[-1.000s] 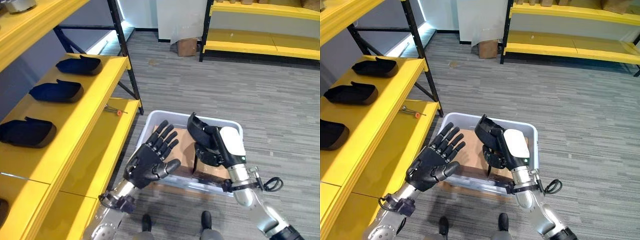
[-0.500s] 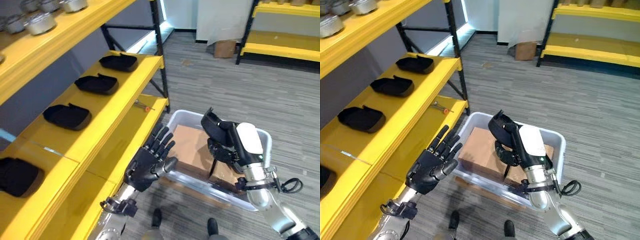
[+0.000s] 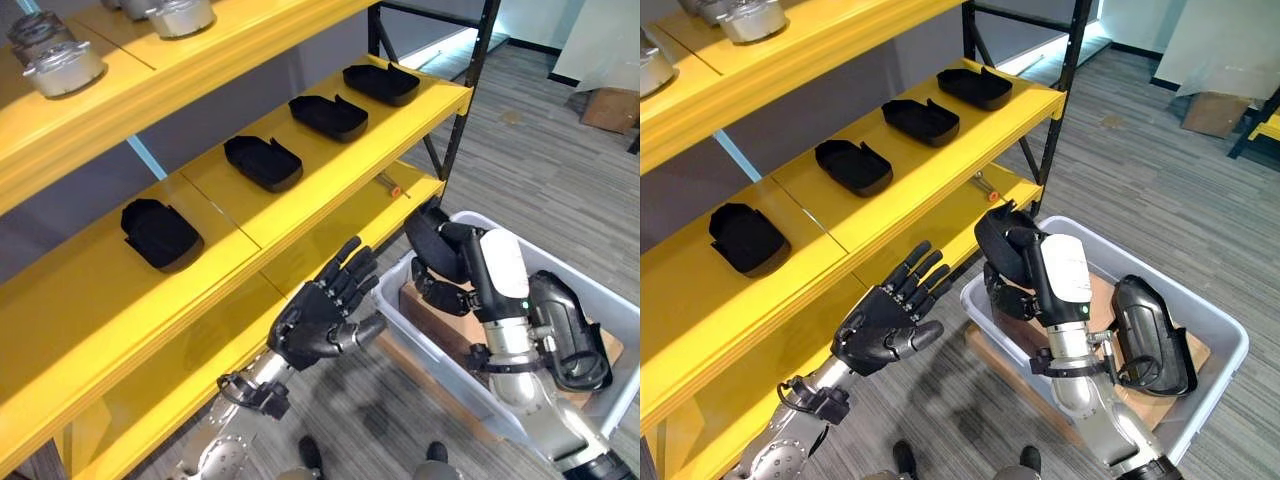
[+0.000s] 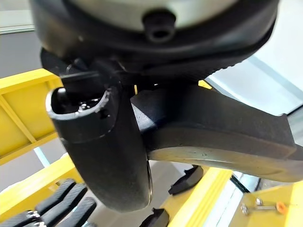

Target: Move parts from the plastic box to the shelf.

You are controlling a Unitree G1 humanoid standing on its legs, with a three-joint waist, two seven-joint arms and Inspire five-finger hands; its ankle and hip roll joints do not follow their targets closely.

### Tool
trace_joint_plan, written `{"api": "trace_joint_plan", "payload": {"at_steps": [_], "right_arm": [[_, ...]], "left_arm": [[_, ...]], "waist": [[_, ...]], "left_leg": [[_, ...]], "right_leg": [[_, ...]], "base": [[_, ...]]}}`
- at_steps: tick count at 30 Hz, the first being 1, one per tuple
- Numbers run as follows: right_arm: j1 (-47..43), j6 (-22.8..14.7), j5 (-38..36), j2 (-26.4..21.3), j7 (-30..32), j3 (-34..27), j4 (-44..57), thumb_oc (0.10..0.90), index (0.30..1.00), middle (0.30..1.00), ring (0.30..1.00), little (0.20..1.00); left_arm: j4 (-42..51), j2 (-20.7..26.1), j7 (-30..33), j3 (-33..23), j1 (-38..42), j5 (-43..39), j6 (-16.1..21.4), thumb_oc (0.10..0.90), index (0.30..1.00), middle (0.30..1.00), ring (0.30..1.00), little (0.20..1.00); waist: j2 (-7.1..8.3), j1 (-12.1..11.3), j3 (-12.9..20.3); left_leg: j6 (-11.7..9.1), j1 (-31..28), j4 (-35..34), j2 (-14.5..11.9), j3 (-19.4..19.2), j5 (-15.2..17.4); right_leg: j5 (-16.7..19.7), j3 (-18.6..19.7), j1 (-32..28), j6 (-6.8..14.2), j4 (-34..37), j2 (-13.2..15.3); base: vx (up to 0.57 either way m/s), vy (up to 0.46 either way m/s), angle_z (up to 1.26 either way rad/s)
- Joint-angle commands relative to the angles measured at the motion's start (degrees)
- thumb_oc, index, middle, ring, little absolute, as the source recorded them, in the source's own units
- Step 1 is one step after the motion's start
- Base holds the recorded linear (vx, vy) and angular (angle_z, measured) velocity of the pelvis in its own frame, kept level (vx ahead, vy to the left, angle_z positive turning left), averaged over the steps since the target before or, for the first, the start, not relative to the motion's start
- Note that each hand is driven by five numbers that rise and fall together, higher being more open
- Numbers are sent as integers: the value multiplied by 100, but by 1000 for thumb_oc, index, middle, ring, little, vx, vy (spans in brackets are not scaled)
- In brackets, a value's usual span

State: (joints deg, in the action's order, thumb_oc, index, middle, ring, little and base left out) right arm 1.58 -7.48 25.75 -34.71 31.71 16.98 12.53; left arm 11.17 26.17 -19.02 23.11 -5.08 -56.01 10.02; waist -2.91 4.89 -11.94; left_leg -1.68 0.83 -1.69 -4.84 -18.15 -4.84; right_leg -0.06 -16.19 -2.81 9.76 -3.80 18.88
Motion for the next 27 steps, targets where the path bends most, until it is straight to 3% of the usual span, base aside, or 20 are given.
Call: {"api": "trace_joint_plan", "payload": {"at_steps": [1, 2, 3, 7, 8, 9, 12, 13, 14, 15, 17, 22, 26, 27], "right_arm": [[-597, -708, 202, -99, 208, -323, 773, 400, 300, 300, 300, 300], [-594, -707, 203, -98, 206, -326, 781, 400, 300, 300, 300, 300], [-640, -642, 242, -97, 227, -365, 840, 400, 300, 300, 300, 300], [-679, -658, 186, -103, 191, -392, 887, 400, 300, 300, 300, 300], [-694, -640, 152, -114, 162, -425, 978, 400, 300, 300, 300, 300], [-680, -651, 185, -102, 227, -450, 1121, 400, 300, 300, 300, 300], [-714, -671, 240, -65, 312, -457, 1194, 400, 300, 300, 300, 300], [-802, -691, 300, 32, 305, -423, 1202, 400, 300, 300, 300, 300], [-795, -573, 417, 68, 377, -381, 1272, 400, 300, 300, 300, 300], [-786, -575, 434, 68, 376, -377, 1286, 400, 300, 300, 300, 300], [-604, -719, 554, -29, 417, -405, 1469, 400, 300, 300, 300, 300], [-779, -945, 578, -219, 404, -320, 1465, 400, 300, 300, 300, 300], [-796, -952, 570, -233, 404, -316, 1458, 400, 300, 300, 300, 300], [-794, -1125, 542, -418, 551, -501, 1362, 400, 300, 300, 300, 300]], "left_arm": [[647, 102, 114, -432, 36, 211, 727, 900, 1000, 1000, 1000, 1000], [652, 106, 121, -435, 30, 218, 737, 900, 1000, 1000, 1000, 1000], [752, 223, 145, -584, -116, 241, 906, 900, 1000, 1000, 1000, 1000], [789, 283, 145, -687, -210, 252, 962, 900, 1000, 1000, 1000, 1000], [824, 337, 134, -825, -309, 269, 1012, 900, 1000, 1000, 1000, 1000], [833, 372, 91, -1008, -438, 356, 979, 900, 1000, 1000, 1000, 1000], [808, 382, -45, -1095, -533, 379, 818, 900, 1000, 1000, 1000, 1000], [798, 385, -213, -1184, -644, 310, 739, 900, 1000, 1000, 1000, 1000], [838, 428, -372, -1286, -749, 219, 587, 900, 1000, 1000, 1000, 1000], [840, 433, -382, -1295, -750, 208, 571, 900, 1000, 1000, 1000, 1000], [879, 458, -417, -1271, -655, 15, 475, 900, 1000, 1000, 1000, 1000], [953, 349, -132, -1054, -411, 23, 439, 900, 1000, 1000, 1000, 1000], [954, 340, -104, -1036, -391, 20, 449, 900, 1000, 1000, 1000, 1000], [822, 224, -38, -865, 9, -115, 420, 900, 1000, 1000, 1000, 1000]], "waist": [[-9, -49, 457], [-7, -51, 455], [-20, -188, 474], [1, -287, 489], [28, -402, 496], [85, -558, 473], [114, -695, 436], [122, -848, 403], [132, -859, 396], [136, -848, 395], [199, -663, 399], [282, -554, 412], [284, -546, 417], [270, -275, 453]], "left_leg": [[-149, -475, 63, -657, -148, -53], [-143, -481, 53, -646, -146, -47], [-72, -544, -120, -459, -65, 12], [-22, -563, -191, -345, 8, 32], [35, -550, -185, -261, 52, 78], [139, -491, -122, -137, 88, 151], [216, -458, -104, -33, 121, 194], [280, -450, -123, 49, 116, 216], [392, -390, -168, 179, 327, 212], [402, -383, -169, 190, 354, 214], [455, -320, -155, 289, 667, 259], [358, -253, -219, 445, 866, 262], [355, -242, -220, 457, 881, 262], [362, -40, 7, 641, 1168, 382]], "right_leg": [[140, -31, 101, -481, -67, -541], [143, -33, 95, -475, -63, -533], [236, -123, 15, -317, 31, -372], [300, -201, -55, -220, 101, -277], [351, -284, -83, -166, 94, -180], [435, -446, -110, -143, 38, -27], [531, -587, -81, -131, -63, 101], [587, -761, -13, -97, -387, 250], [434, -484, 36, -131, -642, 73], [412, -448, 43, -137, -652, 40], [-21, 81, 100, -289, -510, -678], [48, 469, 80, -536, 139, -1369], [57, 505, 88, -549, 169, -1403], [222, 1356, 201, -672, 408, -1690]], "base": [[-14, 323, 20], [-55, 647, 63], [-49, 399, 72], [-35, 246, 44], [-100, 327, 12], [-119, 362, 6], [-99, 235, 33], [-67, 279, 64], [-49, 249, 69], [28, 119, 92], [63, 60, 92], [45, 45, 77], [17, 17, 8], [50, 46, 8]]}}
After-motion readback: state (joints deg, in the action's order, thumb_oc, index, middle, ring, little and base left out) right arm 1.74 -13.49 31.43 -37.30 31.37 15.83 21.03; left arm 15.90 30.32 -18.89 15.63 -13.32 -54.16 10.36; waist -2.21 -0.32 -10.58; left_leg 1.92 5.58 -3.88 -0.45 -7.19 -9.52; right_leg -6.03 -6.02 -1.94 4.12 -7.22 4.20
